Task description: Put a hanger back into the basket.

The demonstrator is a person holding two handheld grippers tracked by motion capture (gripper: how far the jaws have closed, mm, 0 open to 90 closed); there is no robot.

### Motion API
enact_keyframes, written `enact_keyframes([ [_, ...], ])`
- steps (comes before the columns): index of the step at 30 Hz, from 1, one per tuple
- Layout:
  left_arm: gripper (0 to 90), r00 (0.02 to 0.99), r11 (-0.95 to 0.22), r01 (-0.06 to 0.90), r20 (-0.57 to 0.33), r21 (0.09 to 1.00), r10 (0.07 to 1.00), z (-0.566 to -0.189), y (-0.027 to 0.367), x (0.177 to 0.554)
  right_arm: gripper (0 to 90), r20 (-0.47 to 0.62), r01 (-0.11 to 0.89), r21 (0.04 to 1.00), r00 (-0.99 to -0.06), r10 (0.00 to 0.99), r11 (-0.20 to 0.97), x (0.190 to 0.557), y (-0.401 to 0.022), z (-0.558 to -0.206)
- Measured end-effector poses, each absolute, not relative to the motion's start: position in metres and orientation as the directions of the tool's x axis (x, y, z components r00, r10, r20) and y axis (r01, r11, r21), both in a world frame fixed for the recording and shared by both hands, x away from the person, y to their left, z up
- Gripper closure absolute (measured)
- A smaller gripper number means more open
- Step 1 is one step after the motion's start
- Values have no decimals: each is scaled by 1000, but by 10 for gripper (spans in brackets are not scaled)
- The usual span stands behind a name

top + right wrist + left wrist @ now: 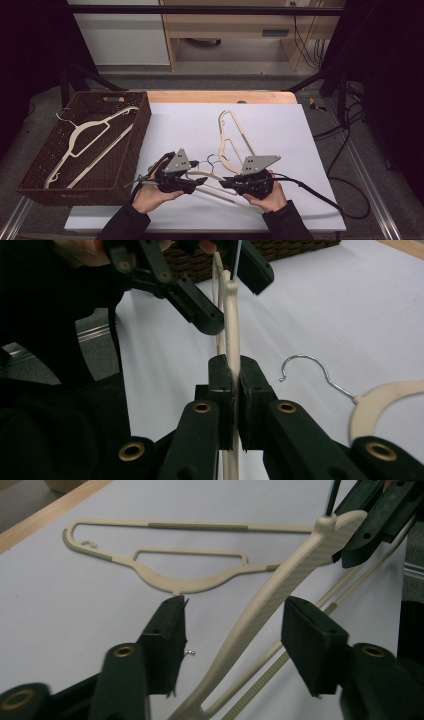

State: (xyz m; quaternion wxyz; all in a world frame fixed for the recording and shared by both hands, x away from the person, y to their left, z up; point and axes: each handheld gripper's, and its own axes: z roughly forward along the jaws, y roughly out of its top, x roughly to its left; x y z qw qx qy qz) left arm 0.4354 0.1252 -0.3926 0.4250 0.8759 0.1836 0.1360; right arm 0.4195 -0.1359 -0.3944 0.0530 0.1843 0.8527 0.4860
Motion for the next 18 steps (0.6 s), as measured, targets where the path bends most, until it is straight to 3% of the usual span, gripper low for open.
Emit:
enact_keyframes([
  [4, 598, 901, -569, 208, 71, 796, 428, -392, 126, 434, 869, 91, 265, 844, -928, 362, 466, 419, -135, -395],
  [11, 666, 900, -613, 191, 113, 766, 421, -389, 123, 430, 859, 86, 263, 842, -928, 363, 471, 420, -135, -396],
  [18, 766, 913, -625, 206, 82, 753, 400, -389, 121, 427, 762, 4, 234, 851, -898, 440, 471, 419, -137, -395],
])
